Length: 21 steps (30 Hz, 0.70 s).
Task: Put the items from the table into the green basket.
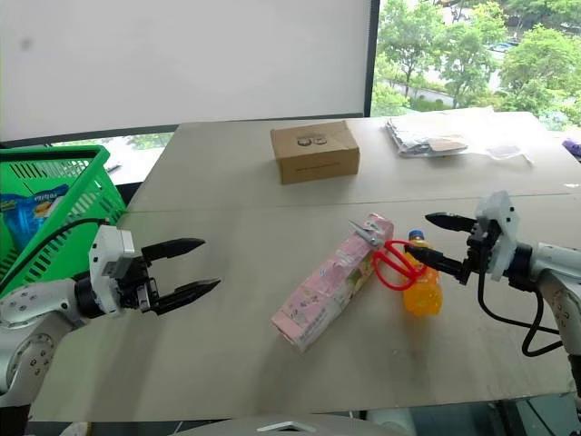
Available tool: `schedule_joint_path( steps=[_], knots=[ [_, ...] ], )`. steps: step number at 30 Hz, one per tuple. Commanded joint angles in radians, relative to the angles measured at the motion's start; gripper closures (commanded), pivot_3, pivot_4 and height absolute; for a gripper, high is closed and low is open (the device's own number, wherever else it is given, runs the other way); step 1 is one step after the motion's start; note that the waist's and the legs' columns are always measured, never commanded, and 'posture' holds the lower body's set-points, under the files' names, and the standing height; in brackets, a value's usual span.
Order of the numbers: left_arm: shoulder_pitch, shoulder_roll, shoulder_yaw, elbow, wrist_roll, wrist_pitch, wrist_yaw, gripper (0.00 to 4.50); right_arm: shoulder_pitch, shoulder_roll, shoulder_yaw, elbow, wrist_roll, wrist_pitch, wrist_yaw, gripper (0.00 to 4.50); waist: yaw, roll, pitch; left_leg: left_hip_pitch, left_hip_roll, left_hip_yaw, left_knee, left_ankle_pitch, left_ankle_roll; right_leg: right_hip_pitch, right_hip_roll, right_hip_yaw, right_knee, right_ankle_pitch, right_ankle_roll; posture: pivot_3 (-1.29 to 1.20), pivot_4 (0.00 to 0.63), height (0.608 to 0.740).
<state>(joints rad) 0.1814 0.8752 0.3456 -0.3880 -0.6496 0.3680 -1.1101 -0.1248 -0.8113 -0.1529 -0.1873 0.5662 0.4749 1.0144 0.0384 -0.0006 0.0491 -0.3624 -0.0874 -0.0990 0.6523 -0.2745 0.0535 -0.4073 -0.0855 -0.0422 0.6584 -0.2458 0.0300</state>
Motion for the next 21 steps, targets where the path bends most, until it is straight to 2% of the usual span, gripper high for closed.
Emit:
schedule_joint_path(
  steps=[1, 4, 9, 12, 14, 15, 19, 21],
  knots=[
    [-0.017, 0.046, 0.024, -0.102, -0.046, 0.039, -0.021, 0.0, -0.044, 0.006, 0.066, 0.0, -0.091, -0.012, -0.049, 0.03, 0.001, 0.0, 0.0, -0.001, 0.0, 0.0, 0.0, 0.0, 0.0, -0.001, 0.0, 0.001, 0.0, 0.0, 0.0, 0.0, 0.017, 0.724],
    [-0.029, 0.061, 0.038, -0.15, -0.074, 0.062, -0.017, 0.0, -0.058, 0.012, 0.102, 0.056, -0.152, -0.024, -0.072, 0.03, 0.003, 0.0, 0.0, -0.001, 0.0, 0.001, 0.0, 0.0, 0.0, -0.001, 0.0, 0.001, 0.0, 0.0, -0.001, 0.02, 0.016, 0.724],
    [-0.001, 0.06, 0.071, -0.217, -0.117, 0.098, -0.01, 0.0, -0.072, -0.01, 0.13, 0.103, -0.164, 0.054, -0.053, 0.03, 0.005, 0.0, 0.0, -0.001, 0.0, 0.001, 0.0, 0.0, 0.0, -0.001, 0.0, 0.001, 0.0, 0.0, -0.001, 0.04, 0.018, 0.724],
    [0.022, 0.049, 0.075, -0.232, -0.109, 0.095, -0.004, 0.0, -0.079, -0.014, 0.128, 0.105, -0.133, 0.086, -0.012, 0.91, 0.006, 0.0, 0.0, -0.001, 0.0, 0.001, 0.0, 0.0, 0.0, -0.001, 0.0, 0.001, 0.0, 0.0, -0.001, 0.05, 0.025, 0.724],
    [0.03, 0.039, 0.076, -0.241, -0.112, 0.097, 0.007, 0.0, -0.079, -0.019, 0.129, 0.105, -0.129, 0.089, 0.004, 1.75, 0.008, -0.002, 0.001, -0.001, 0.0, 0.001, 0.0, 0.0, 0.0, -0.001, 0.001, 0.001, 0.0, 0.0, -0.001, 0.05, 0.027, 0.724],
    [0.033, 0.036, 0.075, -0.244, -0.113, 0.098, 0.012, 0.0, -0.079, -0.024, 0.133, 0.106, -0.133, 0.085, 0.013, 2.38, 0.01, -0.003, 0.002, 0.0, 0.001, 0.001, 0.0, 0.0, 0.0, -0.001, 0.001, 0.001, 0.0, 0.0, -0.001, 0.05, 0.03, 0.724],
    [0.036, 0.028, 0.076, -0.25, -0.114, 0.099, 0.023, 0.0, -0.086, -0.017, 0.128, 0.114, -0.135, 0.082, 0.023, 4.37, 0.011, -0.004, 0.004, 0.0, 0.001, 0.002, 0.0, 0.0, 0.0, -0.001, 0.001, 0.002, 0.0, 0.0, -0.001, 0.06, 0.034, 0.724],
    [0.032, 0.023, 0.071, -0.25, -0.114, 0.098, 0.033, 0.0, -0.096, 0.0, 0.105, 0.129, -0.112, 0.071, 0.036, 4.45, 0.011, -0.004, 0.004, 0.0, 0.001, 0.002, 0.0, 0.0, 0.0, -0.001, 0.001, 0.002, 0.0, 0.0, -0.001, 0.06, 0.034, 0.724]
  ],
)
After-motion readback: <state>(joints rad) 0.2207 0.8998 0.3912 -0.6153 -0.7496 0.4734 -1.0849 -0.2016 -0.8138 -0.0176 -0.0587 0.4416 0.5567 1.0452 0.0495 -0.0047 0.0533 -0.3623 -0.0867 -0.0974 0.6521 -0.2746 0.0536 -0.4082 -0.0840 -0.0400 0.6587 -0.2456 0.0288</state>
